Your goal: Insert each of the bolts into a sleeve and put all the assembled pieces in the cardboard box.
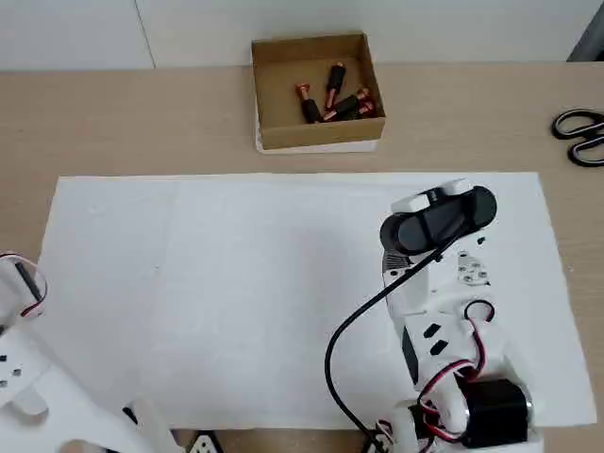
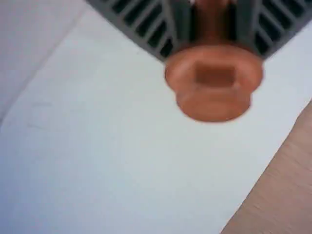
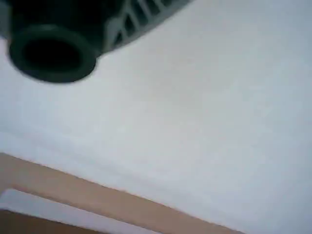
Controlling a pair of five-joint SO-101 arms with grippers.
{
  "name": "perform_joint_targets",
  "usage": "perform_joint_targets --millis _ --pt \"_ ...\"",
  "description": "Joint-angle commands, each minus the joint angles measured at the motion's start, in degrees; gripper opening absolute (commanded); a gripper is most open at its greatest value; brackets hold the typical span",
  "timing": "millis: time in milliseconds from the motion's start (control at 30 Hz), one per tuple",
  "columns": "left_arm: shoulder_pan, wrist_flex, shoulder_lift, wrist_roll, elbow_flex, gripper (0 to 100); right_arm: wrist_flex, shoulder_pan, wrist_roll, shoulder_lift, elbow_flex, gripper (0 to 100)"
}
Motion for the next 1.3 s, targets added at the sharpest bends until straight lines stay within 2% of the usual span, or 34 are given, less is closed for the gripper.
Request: perform_joint_targets --millis 0,267,433,667,900,1067,1267 --pt "0.18 0.26 -1.49 0.18 -2.51 0 -1.19 0.22 -0.7 -0.57 -0.35 0.4" --pt "0.62 -0.09 -1.49 0.26 -2.51 0 -1.63 0.13 -0.79 -0.57 -0.35 0.4" --pt "8.26 -0.26 -1.49 0.97 -2.51 0 -2.95 0.13 -0.79 -0.57 -0.26 0.4" --pt "22.42 -11.08 -1.14 17.41 -2.51 0 -3.65 0.13 -0.88 -0.57 -0.26 0.4" --pt "35.08 -16.79 -1.05 21.45 -2.24 0 -3.21 0.13 -0.7 -0.57 -0.26 0.4" --pt "39.12 -18.02 -1.05 21.71 -2.24 0 -3.3 0.13 -0.79 -0.57 -0.26 0.4" --pt "39.47 -19.25 -0.97 21.71 -2.15 0 -3.82 0.13 -0.88 -0.22 -0.26 0.4"
